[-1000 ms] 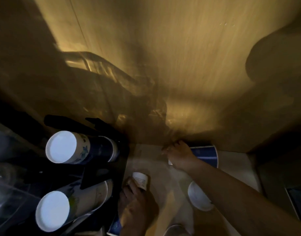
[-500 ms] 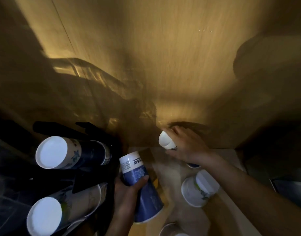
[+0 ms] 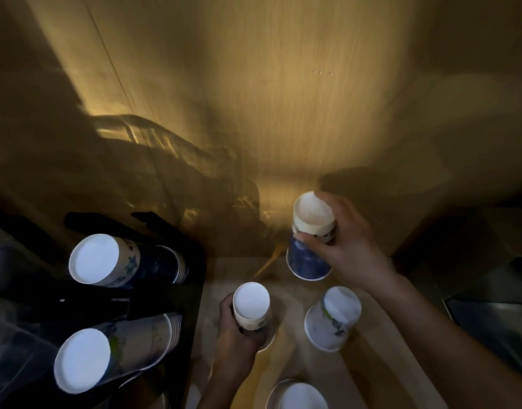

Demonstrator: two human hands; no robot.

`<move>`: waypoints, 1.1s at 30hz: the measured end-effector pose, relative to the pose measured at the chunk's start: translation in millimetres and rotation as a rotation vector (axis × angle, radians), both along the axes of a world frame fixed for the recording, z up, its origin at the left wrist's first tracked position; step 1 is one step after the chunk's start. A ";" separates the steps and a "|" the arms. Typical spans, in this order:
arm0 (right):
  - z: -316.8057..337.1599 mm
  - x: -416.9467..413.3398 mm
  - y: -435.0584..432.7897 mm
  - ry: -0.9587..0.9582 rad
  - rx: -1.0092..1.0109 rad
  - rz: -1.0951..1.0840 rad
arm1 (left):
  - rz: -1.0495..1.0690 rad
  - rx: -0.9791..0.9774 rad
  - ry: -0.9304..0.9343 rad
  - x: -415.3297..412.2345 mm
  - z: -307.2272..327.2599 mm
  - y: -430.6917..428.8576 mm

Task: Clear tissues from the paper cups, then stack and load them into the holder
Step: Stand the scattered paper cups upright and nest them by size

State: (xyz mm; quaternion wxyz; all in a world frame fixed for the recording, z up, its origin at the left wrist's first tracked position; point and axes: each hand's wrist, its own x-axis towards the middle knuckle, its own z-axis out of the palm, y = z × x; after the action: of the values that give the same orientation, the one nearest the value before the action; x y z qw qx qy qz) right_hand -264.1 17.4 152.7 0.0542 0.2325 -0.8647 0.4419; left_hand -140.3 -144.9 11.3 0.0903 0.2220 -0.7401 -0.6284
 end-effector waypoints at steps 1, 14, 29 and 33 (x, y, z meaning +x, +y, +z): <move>4.3 3.4 1.2 0.000 -0.084 -0.025 | -0.011 0.025 -0.012 -2.1 -2.0 -1.9; -16.8 55.4 -15.2 0.060 -0.177 0.142 | -0.140 0.047 0.066 -3.3 -2.1 -8.2; -100.8 61.5 -30.7 -0.077 0.477 0.372 | 0.102 0.279 0.074 10.2 37.0 -12.3; -98.6 64.4 -30.1 -0.051 0.449 0.353 | -0.075 0.151 0.054 4.8 44.9 -4.0</move>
State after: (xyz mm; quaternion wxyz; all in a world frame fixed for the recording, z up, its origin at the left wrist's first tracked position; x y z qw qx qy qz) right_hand -199.7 -12.7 54.0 -0.0981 0.3744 -0.8882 0.2477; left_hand -135.5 -148.9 56.2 0.0696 0.1835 -0.6958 -0.6910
